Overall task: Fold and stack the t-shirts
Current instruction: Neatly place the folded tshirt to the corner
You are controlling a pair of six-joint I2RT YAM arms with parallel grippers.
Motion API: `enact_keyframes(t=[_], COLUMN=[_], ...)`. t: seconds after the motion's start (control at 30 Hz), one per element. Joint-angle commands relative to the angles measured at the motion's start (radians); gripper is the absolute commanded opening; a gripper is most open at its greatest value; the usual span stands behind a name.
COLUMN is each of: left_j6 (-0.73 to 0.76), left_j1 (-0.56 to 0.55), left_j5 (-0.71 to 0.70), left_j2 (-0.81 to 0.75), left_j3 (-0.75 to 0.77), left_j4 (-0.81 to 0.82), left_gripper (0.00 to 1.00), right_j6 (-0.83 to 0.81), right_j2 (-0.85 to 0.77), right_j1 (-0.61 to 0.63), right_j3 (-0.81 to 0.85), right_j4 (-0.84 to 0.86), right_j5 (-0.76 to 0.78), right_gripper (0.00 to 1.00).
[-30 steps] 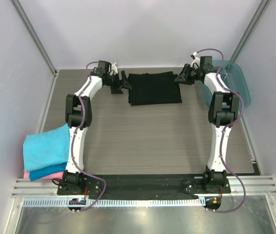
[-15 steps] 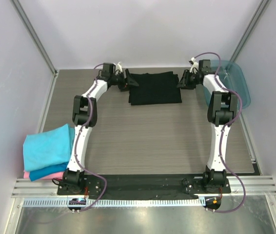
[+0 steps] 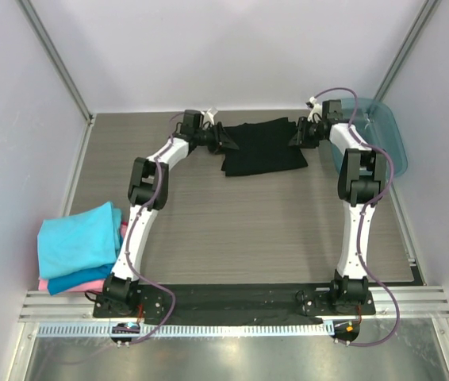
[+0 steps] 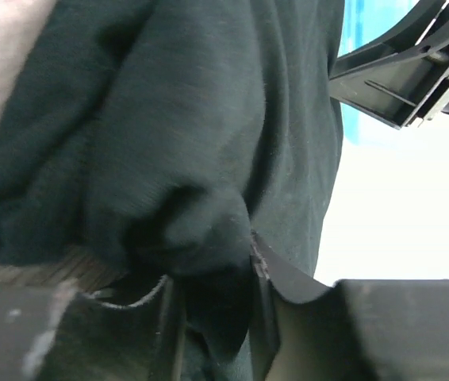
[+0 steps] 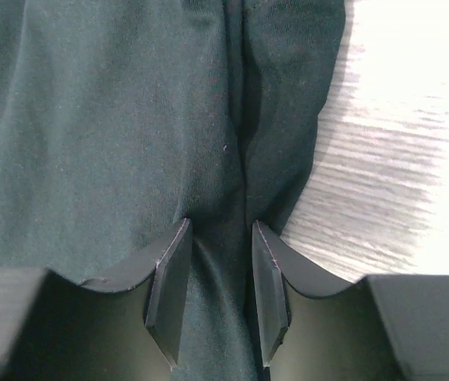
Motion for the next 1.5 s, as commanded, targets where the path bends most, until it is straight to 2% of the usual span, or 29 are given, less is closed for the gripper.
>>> enact_keyframes(t=[0.0, 0.1, 0.13, 0.23, 0.3, 0.43, 0.53, 0.57, 0.73, 0.83, 1.23, 1.33, 1.47], left_j6=[-0.027, -0.063, -0.063, -0.049, -0.031, 0.064, 0.207, 0.295, 0.452, 0.505, 0.643, 0.707, 0.808], left_j1=[-0.01, -0.012, -0.013, -0.018, -0.018, 0.0, 0.034, 0.042, 0.089, 0.108, 0.171, 0.242, 0.316], left_j5=[0.02, 0.048, 0.066, 0.092, 0.108, 0.114, 0.093, 0.085, -0.018, -0.076, -0.245, -0.276, -0.332], left_j2=[-0.028, -0.071, -0.079, -0.132, -0.175, -0.364, -0.499, -0.528, -0.724, -0.877, -1.316, -1.369, -1.423], left_j3=[-0.059, -0.122, -0.136, -0.191, -0.239, -0.341, -0.423, -0.44, -0.599, -0.719, -0.969, -0.981, -0.902], left_j4=[-0.027, -0.006, -0.001, -0.016, -0.065, -0.244, -0.523, -0.582, -0.818, -0.872, -1.042, -1.114, -1.205], left_gripper=[0.32, 0.25, 0.15, 0.0, 0.0, 0.0, 0.0, 0.0, 0.0, 0.0, 0.0, 0.0, 0.0], right_j6=[-0.038, -0.035, -0.035, -0.04, -0.048, -0.06, -0.055, -0.054, -0.045, -0.037, -0.074, -0.072, -0.066], right_j2=[-0.08, -0.13, -0.152, -0.212, -0.245, -0.321, -0.349, -0.352, -0.357, -0.361, -0.423, -0.424, -0.423], right_j1=[0.0, -0.015, -0.018, -0.032, -0.047, -0.079, -0.105, -0.113, -0.13, -0.13, -0.132, -0.132, -0.128], right_j3=[-0.041, -0.064, -0.069, -0.092, -0.11, -0.136, -0.144, -0.144, -0.132, -0.118, -0.202, -0.224, -0.219], right_j4=[-0.017, -0.019, -0.019, -0.023, -0.029, -0.04, -0.042, -0.042, -0.037, -0.03, -0.025, -0.02, -0.005], right_j5=[0.035, 0.032, 0.031, 0.026, 0.02, 0.006, -0.007, -0.015, -0.04, -0.061, -0.112, -0.127, -0.152], right_gripper=[0.42, 0.42, 0.42, 0.42, 0.42, 0.42, 0.42, 0.42, 0.42, 0.42, 0.41, 0.41, 0.41])
